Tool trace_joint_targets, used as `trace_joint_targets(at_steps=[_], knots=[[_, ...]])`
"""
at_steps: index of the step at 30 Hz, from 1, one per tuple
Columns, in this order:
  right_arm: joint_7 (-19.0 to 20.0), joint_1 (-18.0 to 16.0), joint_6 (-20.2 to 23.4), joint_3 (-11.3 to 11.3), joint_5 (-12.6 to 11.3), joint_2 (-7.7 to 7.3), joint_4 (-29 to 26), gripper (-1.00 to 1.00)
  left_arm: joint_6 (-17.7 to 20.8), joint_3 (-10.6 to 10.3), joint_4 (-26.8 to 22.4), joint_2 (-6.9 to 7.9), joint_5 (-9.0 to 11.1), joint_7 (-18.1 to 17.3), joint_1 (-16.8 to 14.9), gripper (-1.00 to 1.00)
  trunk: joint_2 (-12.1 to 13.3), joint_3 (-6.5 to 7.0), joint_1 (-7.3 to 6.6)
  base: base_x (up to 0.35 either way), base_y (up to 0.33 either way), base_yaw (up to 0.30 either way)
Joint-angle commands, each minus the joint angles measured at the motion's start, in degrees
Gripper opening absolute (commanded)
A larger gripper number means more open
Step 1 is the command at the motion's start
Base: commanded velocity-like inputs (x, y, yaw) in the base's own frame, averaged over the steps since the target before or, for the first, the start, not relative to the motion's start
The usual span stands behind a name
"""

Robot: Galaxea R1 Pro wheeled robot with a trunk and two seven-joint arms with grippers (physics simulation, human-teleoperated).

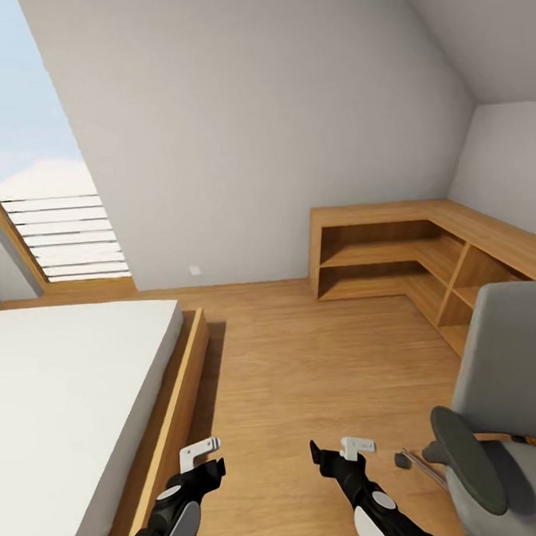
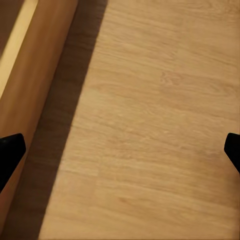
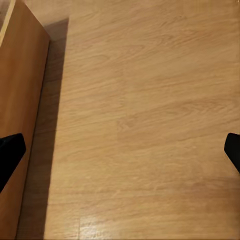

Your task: In the bedroom, organize the workspace by keeping the computer under the desk, ensuring the monitor is on the desk, placing the keyboard on the desk next to the monitor, placing the mouse on the desk next to the keyboard, moving the folder from the swivel chair onto the desk next to the mouse, stacking the notebook on top of the folder with the pen on top of the notebook, and positioning the swivel chair next to the desk.

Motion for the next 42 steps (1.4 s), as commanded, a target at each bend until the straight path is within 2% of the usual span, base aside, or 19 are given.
trace_joint_targets(at_steps=[1,16,42], knots=[[-0.1,0.0,-0.9,0.4,-0.6,-0.04,0.1,1.0,0.1,-0.2,0.0,0.07,0.4,0.5,0.0,1.0,0.0,0.04,0.01,0.159,0.001,0.002],[-0.1,0.0,-2.1,0.3,-0.6,-0.1,0.8,1.0,0.0,-0.4,0.1,0.05,0.2,0.5,0.0,1.0,0.0,1.29,0.01,0.299,0.001,0.0],[-0.1,0.0,-2.2,0.3,-0.6,-0.13,0.9,1.0,0.0,-0.5,0.2,-0.02,0.1,0.5,0.0,1.0,0.0,1.4,0.01,0.321,0.06,0.0]])
